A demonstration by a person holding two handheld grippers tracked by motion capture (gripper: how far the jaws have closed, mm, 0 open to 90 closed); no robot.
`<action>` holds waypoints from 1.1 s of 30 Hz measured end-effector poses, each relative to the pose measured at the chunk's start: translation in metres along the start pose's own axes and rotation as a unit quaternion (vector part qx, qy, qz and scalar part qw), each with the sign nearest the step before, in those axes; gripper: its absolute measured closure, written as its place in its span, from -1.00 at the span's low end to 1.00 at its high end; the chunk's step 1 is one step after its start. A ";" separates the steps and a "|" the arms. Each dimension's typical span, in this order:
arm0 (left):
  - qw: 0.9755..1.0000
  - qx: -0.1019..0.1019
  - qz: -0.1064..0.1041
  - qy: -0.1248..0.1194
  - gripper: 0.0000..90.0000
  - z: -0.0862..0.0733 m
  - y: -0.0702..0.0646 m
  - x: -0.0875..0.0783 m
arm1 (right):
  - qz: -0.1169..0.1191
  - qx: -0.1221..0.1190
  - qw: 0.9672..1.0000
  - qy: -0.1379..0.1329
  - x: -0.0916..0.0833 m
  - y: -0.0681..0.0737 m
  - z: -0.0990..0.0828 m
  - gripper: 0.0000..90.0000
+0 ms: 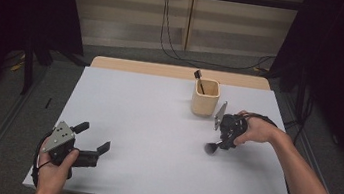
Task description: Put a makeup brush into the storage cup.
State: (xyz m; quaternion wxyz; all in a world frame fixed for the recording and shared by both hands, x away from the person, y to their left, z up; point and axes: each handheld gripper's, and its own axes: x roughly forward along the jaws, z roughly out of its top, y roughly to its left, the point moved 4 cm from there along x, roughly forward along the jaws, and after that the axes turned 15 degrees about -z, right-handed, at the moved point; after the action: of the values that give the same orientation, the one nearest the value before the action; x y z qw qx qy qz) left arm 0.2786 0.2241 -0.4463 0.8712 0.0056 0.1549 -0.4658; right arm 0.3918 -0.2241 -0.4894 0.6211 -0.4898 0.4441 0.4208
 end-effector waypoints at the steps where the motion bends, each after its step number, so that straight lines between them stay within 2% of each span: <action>1: 1.000 0.000 0.000 0.000 -0.95 0.000 0.000 0.000 | 0.000 -0.003 1.000 0.000 0.000 0.000 0.000 0.32; 10: 1.000 -0.002 0.002 -0.001 -0.95 0.000 0.001 -0.001 | 0.011 0.003 1.000 0.008 0.000 0.001 0.002 0.48; 13: 1.000 -0.002 0.003 -0.001 -0.95 0.000 0.001 -0.001 | 0.012 0.008 1.000 0.011 -0.001 0.000 0.001 0.60; 22: 1.000 -0.002 0.004 0.000 -0.95 -0.001 0.002 -0.001 | 0.015 0.035 0.999 0.019 -0.001 -0.002 0.002 0.62; 26: 1.000 -0.004 0.005 0.001 -0.95 -0.001 0.002 0.000 | 0.010 0.034 0.999 0.018 0.000 -0.003 0.004 0.62; 27: 1.000 -0.003 0.005 0.001 -0.95 -0.001 0.002 0.000 | 0.011 0.045 0.999 0.025 -0.001 -0.002 0.004 0.62; 29: 1.000 -0.003 0.004 0.001 -0.95 0.000 0.002 0.000 | 0.012 0.049 0.998 0.028 -0.001 -0.002 0.005 0.62; 31: 1.000 -0.003 0.005 0.000 -0.95 0.000 0.002 0.000 | 0.013 0.060 0.998 0.019 -0.003 -0.003 0.007 0.62; 33: 1.000 -0.004 0.005 -0.002 -0.95 -0.001 0.003 -0.001 | 0.003 0.080 0.997 0.012 -0.004 -0.006 0.007 0.62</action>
State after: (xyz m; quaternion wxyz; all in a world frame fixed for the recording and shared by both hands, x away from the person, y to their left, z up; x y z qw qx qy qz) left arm 0.2803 0.2261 -0.4470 0.8738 0.0017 0.1550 -0.4609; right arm 0.3979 -0.2184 -0.4832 0.6517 -0.4424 0.4848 0.3802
